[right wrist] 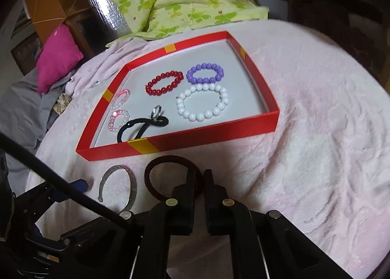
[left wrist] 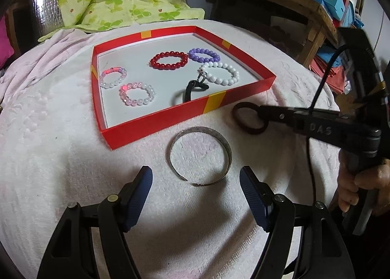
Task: Organize jewelry
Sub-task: 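Grasp the silver bangle with the left tool while the right tool holds the dark brown ring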
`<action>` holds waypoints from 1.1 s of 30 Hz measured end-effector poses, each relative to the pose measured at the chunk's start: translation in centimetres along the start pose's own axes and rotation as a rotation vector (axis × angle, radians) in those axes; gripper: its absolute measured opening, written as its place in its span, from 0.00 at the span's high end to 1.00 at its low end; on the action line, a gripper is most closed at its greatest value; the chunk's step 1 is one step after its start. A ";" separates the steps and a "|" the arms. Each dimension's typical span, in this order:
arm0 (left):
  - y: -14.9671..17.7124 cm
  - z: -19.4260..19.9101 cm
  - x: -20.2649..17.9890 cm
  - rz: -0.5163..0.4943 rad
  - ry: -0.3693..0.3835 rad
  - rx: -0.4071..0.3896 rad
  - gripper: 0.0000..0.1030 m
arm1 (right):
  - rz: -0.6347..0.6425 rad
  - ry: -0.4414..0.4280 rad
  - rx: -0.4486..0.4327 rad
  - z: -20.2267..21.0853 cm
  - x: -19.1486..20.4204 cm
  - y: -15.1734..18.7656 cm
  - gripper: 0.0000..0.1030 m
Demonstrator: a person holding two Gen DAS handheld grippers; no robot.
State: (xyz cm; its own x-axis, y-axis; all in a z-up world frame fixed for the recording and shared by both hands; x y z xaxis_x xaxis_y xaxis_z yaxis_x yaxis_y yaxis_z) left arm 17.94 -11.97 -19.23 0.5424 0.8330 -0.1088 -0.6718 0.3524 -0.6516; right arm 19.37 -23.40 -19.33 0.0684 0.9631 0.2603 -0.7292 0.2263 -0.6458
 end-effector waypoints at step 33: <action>-1.1 -1.5 -0.4 0.018 0.030 -0.060 0.39 | -0.098 -0.060 0.028 0.0 -0.7 -0.2 0.69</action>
State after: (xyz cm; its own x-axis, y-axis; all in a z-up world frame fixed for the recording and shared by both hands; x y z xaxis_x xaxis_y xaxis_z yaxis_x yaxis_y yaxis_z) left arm 19.21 -13.34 -19.58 0.5458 0.8257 -0.1427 -0.6507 0.3103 -0.6931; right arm 19.46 -24.08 -19.36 0.1000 0.9261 0.3638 -0.7401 0.3136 -0.5949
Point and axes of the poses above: each gripper's, at about its wrist camera, not at the fingertips, and z roughly against the way its jaws point, x to its left, y to its underside, the point moved 10 cm from there along -z, roughly the way its jaws point, and after that the axes turned 4 degrees about -x, right-handed, at the moved point
